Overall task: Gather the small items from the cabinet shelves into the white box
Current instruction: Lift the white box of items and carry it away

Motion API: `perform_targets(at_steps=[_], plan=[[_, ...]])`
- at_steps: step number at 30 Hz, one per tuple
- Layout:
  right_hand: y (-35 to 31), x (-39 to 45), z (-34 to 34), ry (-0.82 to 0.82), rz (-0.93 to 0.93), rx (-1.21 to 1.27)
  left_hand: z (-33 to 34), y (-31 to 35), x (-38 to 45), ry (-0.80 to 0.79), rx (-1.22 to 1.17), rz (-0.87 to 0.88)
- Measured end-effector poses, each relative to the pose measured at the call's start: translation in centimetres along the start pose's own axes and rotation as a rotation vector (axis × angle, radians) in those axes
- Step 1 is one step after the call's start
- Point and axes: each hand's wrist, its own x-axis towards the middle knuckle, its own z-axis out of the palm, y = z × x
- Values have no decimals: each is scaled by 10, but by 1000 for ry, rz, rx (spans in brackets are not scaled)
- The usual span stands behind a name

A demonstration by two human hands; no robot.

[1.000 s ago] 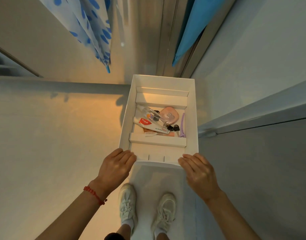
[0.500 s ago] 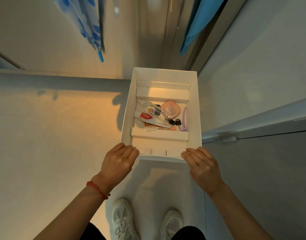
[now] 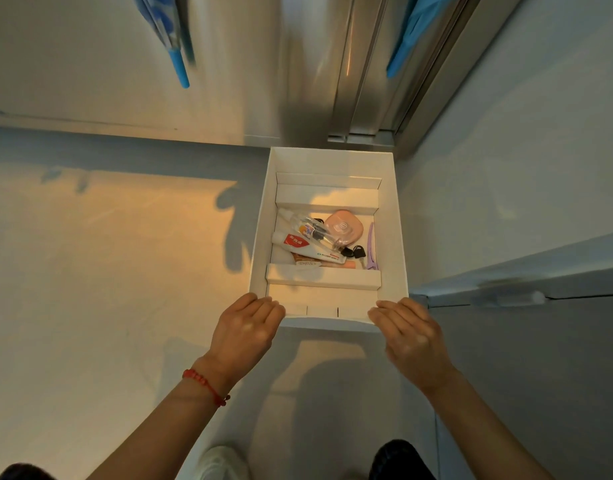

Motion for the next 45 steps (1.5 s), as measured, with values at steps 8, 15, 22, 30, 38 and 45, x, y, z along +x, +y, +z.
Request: perform_targets(at_steps=[8,15,22,30,38,45], plan=[[28,-28,66,11,-2,-42,73,-10,-1,24,-31,-3],[51,-40,104,53,5,-46,126,-13,2,94,-55,-7],[68,-51,125,19,60,-68,154,-15,10,83,-70,43],[67,-53,134,51,96,-146,172,-11,18,103,-77,54],[52,-48,143,87,171,-144,185,-7,18,183,-78,16],[53,-49,144,120,174,-132,186,-8,21,194,-12,11]])
